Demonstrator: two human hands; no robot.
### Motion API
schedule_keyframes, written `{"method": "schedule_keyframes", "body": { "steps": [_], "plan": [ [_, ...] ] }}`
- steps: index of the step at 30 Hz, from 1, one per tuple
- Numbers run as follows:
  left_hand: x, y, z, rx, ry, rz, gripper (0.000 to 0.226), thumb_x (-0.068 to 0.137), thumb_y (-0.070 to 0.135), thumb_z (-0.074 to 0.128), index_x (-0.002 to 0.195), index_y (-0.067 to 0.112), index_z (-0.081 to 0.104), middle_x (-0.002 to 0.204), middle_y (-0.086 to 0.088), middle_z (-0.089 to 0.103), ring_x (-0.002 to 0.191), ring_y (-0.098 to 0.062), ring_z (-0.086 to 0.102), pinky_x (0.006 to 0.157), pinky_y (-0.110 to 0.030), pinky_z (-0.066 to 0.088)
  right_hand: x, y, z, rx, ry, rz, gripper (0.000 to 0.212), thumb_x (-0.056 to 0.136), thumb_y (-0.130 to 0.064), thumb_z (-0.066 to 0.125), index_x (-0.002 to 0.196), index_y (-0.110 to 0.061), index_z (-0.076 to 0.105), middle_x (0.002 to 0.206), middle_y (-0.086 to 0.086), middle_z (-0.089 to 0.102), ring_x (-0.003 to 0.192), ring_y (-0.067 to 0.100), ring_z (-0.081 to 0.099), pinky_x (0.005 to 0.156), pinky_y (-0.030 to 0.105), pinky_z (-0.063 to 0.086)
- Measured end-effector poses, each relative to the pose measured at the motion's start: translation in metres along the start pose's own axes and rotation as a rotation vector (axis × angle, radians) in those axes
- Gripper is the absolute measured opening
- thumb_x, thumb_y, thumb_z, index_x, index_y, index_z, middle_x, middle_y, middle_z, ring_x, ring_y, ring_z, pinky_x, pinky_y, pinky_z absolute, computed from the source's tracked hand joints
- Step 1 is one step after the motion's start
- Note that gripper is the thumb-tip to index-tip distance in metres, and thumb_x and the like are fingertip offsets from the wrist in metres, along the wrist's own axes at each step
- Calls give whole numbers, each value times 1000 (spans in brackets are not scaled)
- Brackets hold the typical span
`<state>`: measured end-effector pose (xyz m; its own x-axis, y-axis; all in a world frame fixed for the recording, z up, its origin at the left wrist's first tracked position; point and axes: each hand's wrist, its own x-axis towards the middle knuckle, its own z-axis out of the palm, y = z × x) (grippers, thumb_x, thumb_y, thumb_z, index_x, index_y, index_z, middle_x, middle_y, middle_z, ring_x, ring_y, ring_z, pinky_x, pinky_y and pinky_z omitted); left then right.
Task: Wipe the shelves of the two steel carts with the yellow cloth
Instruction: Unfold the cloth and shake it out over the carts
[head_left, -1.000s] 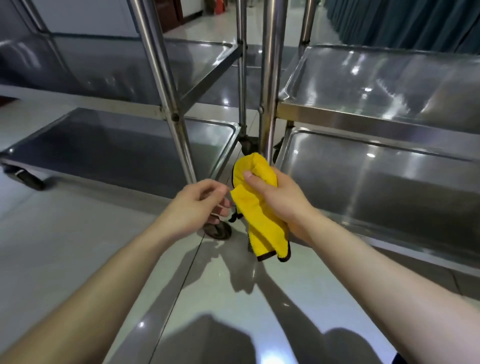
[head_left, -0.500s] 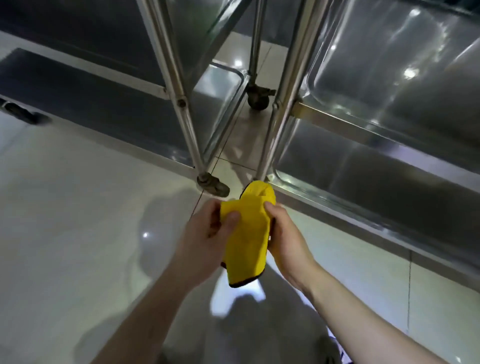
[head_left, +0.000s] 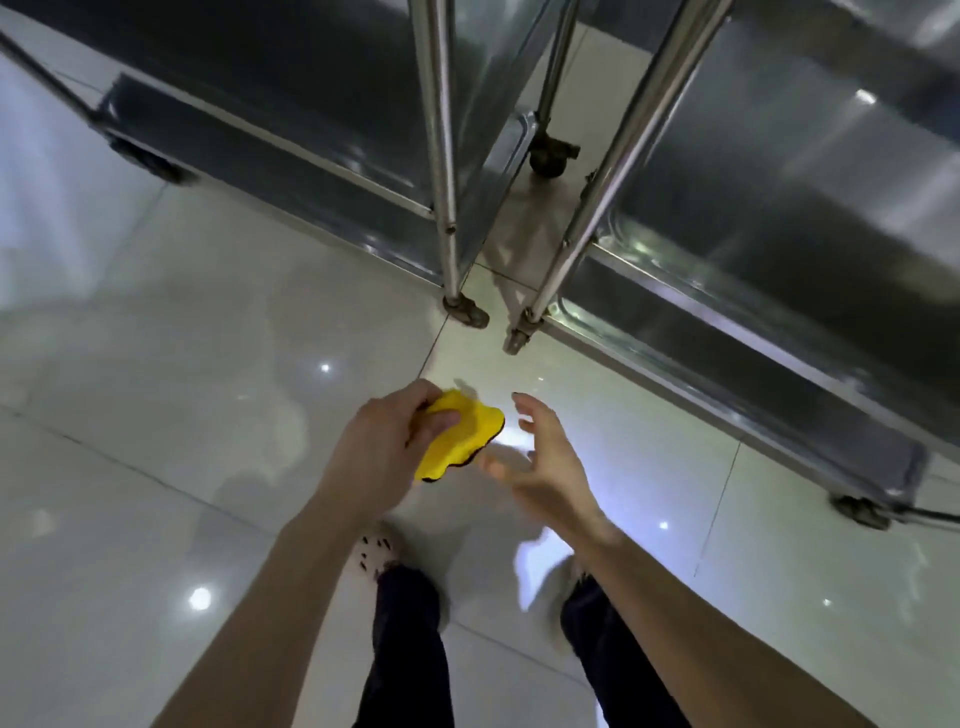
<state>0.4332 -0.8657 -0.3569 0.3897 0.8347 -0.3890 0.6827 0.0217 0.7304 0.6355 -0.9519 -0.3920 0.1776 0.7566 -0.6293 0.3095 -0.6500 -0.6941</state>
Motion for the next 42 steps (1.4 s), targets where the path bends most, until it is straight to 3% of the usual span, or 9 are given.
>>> {"method": "schedule_keyframes", "body": {
  "steps": [3, 5, 9, 13, 16, 22, 27, 33, 42],
  "plan": [
    [-23, 47, -65, 33, -25, 26, 29, 92, 55, 59, 96, 28, 68, 79, 4, 67, 74, -16, 62, 67, -32, 47, -26, -86, -10, -145, -99, -305, 90, 86, -35, 90, 162, -38, 40, 164, -23, 38, 150, -6, 31, 112, 1, 23],
    [-38, 76, -114, 31, -11, 40, 28, 87, 56, 64, 92, 29, 69, 79, 5, 68, 76, -16, 62, 68, -33, 48, -42, -144, -14, -222, -128, -447, 66, 90, -33, 88, 149, -24, 60, 154, -8, 57, 146, 10, 47, 119, 17, 33],
    [-74, 118, -213, -64, 27, 38, 35, 96, 67, 49, 105, 41, 70, 97, 14, 73, 93, -8, 67, 78, -24, 51, -84, -251, -33, -214, -162, -521, 25, 93, -23, 84, 111, -10, 73, 98, 3, 74, 93, 25, 67, 84, 49, 54],
    [-103, 152, -301, 27, 20, 100, 30, 103, 63, 55, 112, 38, 70, 107, 18, 72, 104, 3, 64, 84, -22, 49, -122, -337, -58, -195, -186, -616, 33, 97, -19, 80, 128, -9, 72, 127, 10, 72, 119, 28, 66, 102, 50, 52],
    [-107, 179, -342, 33, 117, 183, 8, 102, 41, 72, 100, 33, 74, 95, 15, 74, 94, 2, 68, 78, -25, 51, -142, -382, -56, -238, 127, -597, 54, 99, -38, 76, 148, -23, 57, 144, -1, 53, 130, 16, 54, 103, 33, 49],
    [-118, 219, -389, -110, 189, 312, 10, 106, 34, 69, 104, 25, 73, 95, 5, 73, 95, -21, 70, 85, -42, 56, -173, -440, -27, 297, -152, -204, 78, 83, -87, 58, 121, -20, 72, 109, 4, 81, 98, 23, 80, 89, 49, 66],
    [-124, 215, -437, 36, 180, 363, 5, 109, 35, 63, 107, 31, 67, 96, 12, 69, 90, -5, 64, 76, -30, 49, -170, -452, -24, -133, 64, -551, 21, 105, -35, 68, 101, -15, 75, 89, 7, 79, 85, 29, 76, 83, 53, 63],
    [-123, 228, -496, 81, 208, 372, 5, 107, 39, 64, 104, 36, 67, 89, 16, 67, 83, -6, 62, 70, -29, 45, -148, -460, -33, -633, 23, -645, 23, 105, -42, 62, 97, -22, 61, 92, -1, 66, 89, 26, 63, 73, 38, 43],
    [-97, 231, -573, 394, 90, 213, 28, 91, 27, 87, 118, 21, 80, 111, 2, 77, 108, -21, 71, 97, -45, 56, -126, -514, -128, -487, 110, -628, 41, 79, -58, 88, 80, -22, 68, 71, -8, 61, 68, 8, 57, 58, 26, 37]
  ]
}}
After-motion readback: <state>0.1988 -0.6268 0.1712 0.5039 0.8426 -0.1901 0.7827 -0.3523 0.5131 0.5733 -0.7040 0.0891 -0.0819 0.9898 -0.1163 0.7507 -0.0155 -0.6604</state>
